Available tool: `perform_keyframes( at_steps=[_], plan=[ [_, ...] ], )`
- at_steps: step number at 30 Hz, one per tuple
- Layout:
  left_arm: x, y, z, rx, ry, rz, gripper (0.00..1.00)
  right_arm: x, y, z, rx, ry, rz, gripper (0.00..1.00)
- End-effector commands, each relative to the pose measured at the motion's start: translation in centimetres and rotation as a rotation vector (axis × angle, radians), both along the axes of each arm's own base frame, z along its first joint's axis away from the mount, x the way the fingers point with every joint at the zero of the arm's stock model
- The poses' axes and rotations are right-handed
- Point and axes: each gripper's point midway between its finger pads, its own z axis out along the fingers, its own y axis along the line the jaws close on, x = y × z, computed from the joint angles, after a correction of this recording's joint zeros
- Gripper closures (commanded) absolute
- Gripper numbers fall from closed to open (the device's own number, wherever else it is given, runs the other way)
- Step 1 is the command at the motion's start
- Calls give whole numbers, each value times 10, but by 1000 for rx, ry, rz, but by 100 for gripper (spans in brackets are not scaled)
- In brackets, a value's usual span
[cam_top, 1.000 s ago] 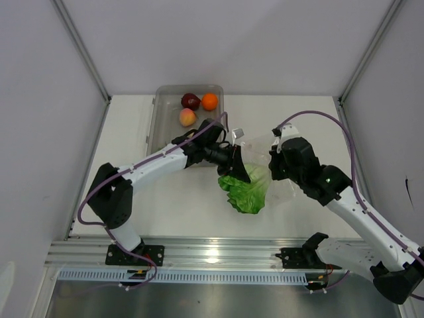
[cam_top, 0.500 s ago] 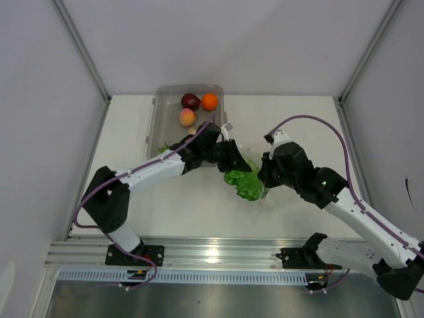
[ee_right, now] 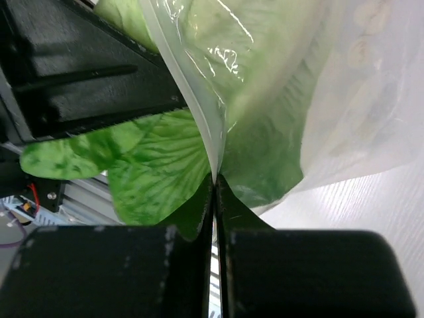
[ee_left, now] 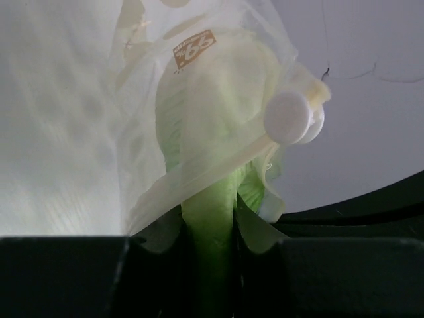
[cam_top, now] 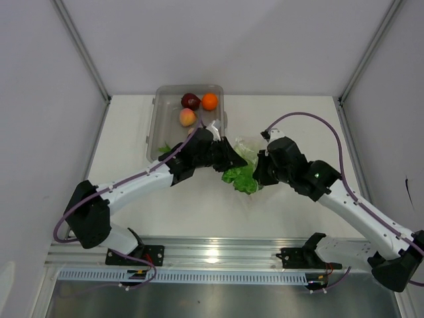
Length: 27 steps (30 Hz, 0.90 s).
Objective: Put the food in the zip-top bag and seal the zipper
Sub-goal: Place the fake vegetable in the zipper food storage bag.
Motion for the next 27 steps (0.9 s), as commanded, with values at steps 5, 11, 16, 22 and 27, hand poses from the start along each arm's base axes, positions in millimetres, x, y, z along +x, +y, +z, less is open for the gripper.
perform_keyframes(
  at_steps=[5,11,16,22,27],
  plan=[
    [8,-9,13,6,-122,98,99,2,29,53,204,16,-28,100],
    [14,-10,35,-31,-225,163,93,4,38,44,304,80,-115,100],
    [12,-19,33,38,-267,136,76,11,27,54,358,29,-204,100],
    [7,-25,37,36,-332,62,40,16,16,60,330,16,-218,100],
    [-6,-12,76,33,-475,-3,0,13,15,49,306,31,-163,100]
  ],
)
